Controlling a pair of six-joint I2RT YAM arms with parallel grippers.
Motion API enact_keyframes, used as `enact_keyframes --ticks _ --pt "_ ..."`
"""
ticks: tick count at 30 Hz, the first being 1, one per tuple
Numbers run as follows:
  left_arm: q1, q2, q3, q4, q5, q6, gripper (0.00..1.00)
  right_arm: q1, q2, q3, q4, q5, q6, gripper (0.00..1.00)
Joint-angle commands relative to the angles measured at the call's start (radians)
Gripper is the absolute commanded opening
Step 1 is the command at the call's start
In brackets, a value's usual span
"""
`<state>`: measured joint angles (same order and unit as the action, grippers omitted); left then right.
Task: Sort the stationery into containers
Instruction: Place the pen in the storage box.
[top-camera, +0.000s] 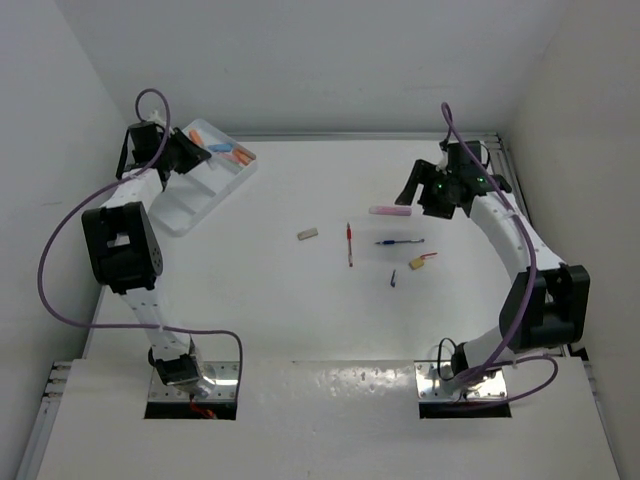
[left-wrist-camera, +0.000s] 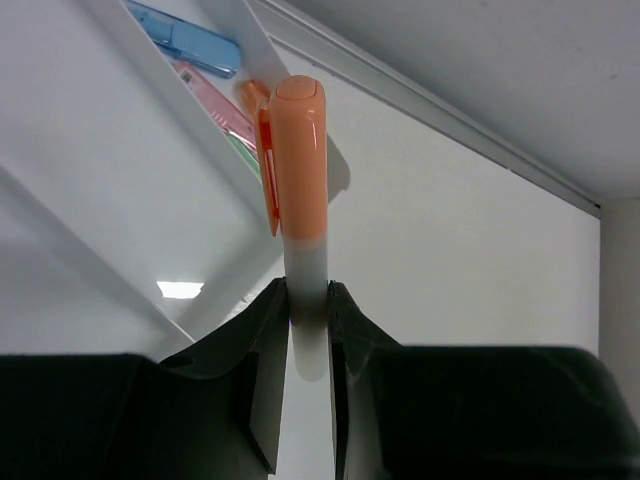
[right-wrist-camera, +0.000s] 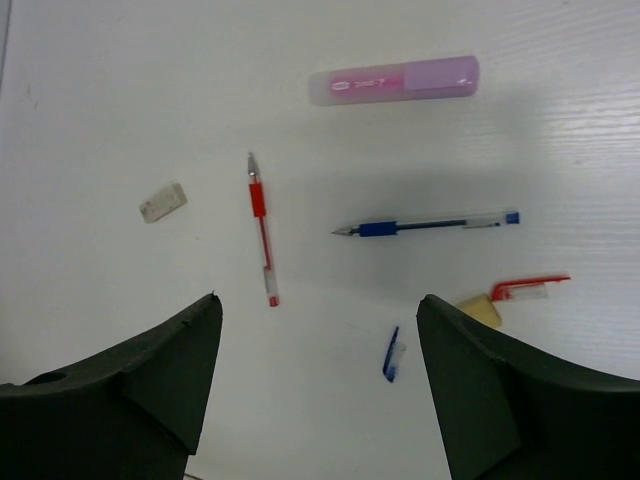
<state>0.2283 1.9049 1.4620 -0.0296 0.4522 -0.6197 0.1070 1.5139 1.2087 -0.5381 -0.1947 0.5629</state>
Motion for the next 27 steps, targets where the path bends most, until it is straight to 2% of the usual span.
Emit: enact_keyframes --ticks 1,6,13,19,20,22,26,27 --pt "0.014 0.058 0.084 0.054 -0.010 0.020 0.06 -0.042 -0.024 0.002 -0.005 -0.022 -0.044 0.77" --pt "0.013 0.161 0.133 0.065 -0.040 0.043 0.11 -0.082 -0.009 0.000 -0.016 -0.025 -0.095 0.76" --pt "0.017 0.256 0.204 0.066 -0.043 0.048 0.24 -0.079 0.063 0.029 -0.051 -0.054 -0.345 0.72" --pt "0.037 0.257 0.205 0.080 -0.006 0.031 0.61 -0.046 0.140 0.146 -0.129 -0.028 -0.526 0.69" --pt "0.037 0.253 0.204 0.085 0.000 0.022 0.65 -0.030 0.150 0.150 -0.123 -0.002 -0.550 0.69" --pt "0.045 0.232 0.204 0.091 0.028 0.020 0.69 -0.020 0.160 0.161 -0.102 0.011 -0.650 0.68" --pt "0.052 0.165 0.198 0.089 0.088 0.017 0.69 0.025 0.203 0.178 -0.077 0.018 -0.825 0.65" --pt "0.054 0.149 0.201 0.085 0.135 0.020 0.69 0.033 0.231 0.183 -0.074 0.026 -0.910 0.63"
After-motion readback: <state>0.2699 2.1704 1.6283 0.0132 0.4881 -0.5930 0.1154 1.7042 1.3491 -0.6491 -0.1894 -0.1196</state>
